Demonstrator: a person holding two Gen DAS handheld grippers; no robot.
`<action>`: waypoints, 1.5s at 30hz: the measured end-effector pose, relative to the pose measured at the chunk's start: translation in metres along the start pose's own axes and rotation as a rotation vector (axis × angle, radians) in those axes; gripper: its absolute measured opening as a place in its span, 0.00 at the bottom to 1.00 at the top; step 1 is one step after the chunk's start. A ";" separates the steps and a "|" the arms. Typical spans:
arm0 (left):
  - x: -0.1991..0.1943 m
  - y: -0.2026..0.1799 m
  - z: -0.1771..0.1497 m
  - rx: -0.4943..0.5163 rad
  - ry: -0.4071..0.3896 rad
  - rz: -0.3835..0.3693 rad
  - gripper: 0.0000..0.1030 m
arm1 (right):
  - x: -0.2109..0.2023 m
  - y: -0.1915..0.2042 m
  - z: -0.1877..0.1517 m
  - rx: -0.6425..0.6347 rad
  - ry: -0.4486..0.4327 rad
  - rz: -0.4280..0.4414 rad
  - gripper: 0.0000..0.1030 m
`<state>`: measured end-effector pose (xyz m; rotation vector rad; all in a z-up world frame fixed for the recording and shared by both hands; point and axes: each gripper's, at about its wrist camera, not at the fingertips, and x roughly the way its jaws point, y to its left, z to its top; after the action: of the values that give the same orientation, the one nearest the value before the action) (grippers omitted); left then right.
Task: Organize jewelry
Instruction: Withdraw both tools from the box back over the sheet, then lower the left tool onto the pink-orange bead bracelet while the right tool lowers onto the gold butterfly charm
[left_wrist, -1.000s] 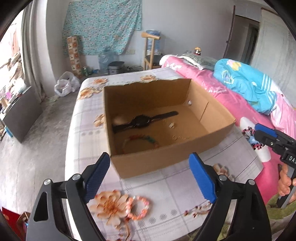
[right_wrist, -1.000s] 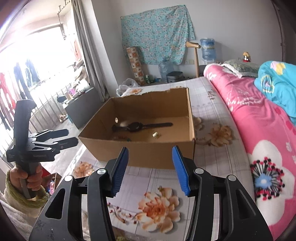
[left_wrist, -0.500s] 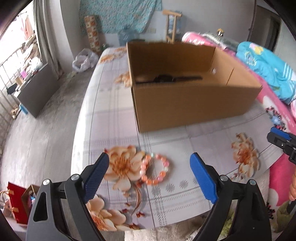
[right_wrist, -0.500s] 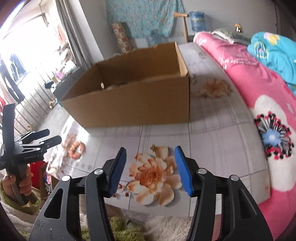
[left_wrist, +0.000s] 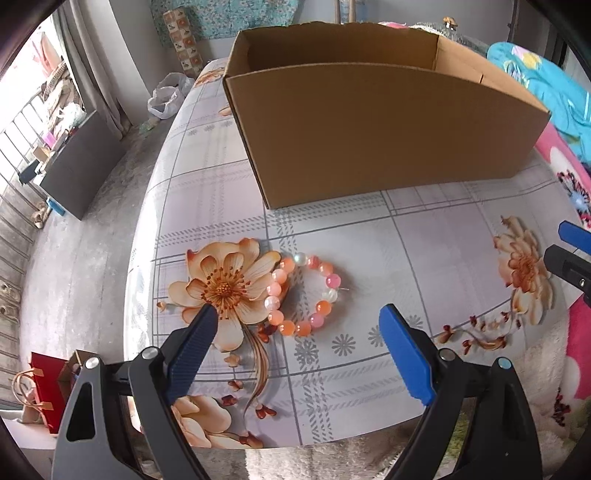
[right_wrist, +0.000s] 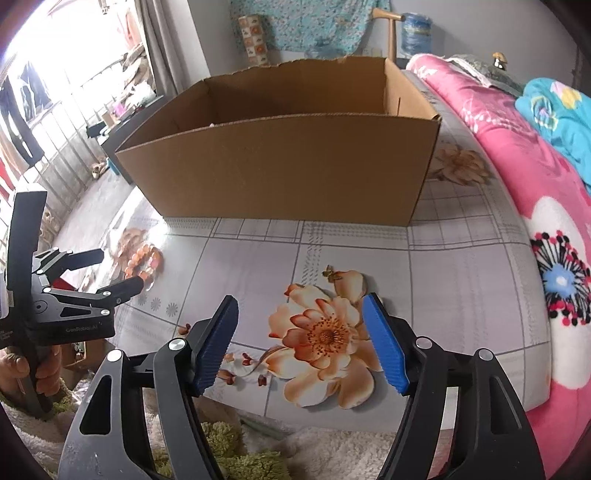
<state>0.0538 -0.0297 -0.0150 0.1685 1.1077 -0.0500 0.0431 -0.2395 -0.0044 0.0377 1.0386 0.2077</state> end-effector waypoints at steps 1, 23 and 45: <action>0.000 0.000 -0.001 0.003 0.002 0.003 0.84 | 0.002 0.001 0.000 0.000 0.005 -0.001 0.65; -0.001 -0.007 -0.012 0.043 -0.095 -0.058 0.84 | 0.015 -0.015 0.004 0.034 0.050 0.028 0.65; 0.023 -0.003 -0.011 0.090 -0.103 -0.155 0.18 | 0.024 -0.039 0.003 0.096 0.053 0.057 0.55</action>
<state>0.0544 -0.0302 -0.0409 0.1586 1.0141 -0.2447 0.0636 -0.2734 -0.0282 0.1499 1.1005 0.2115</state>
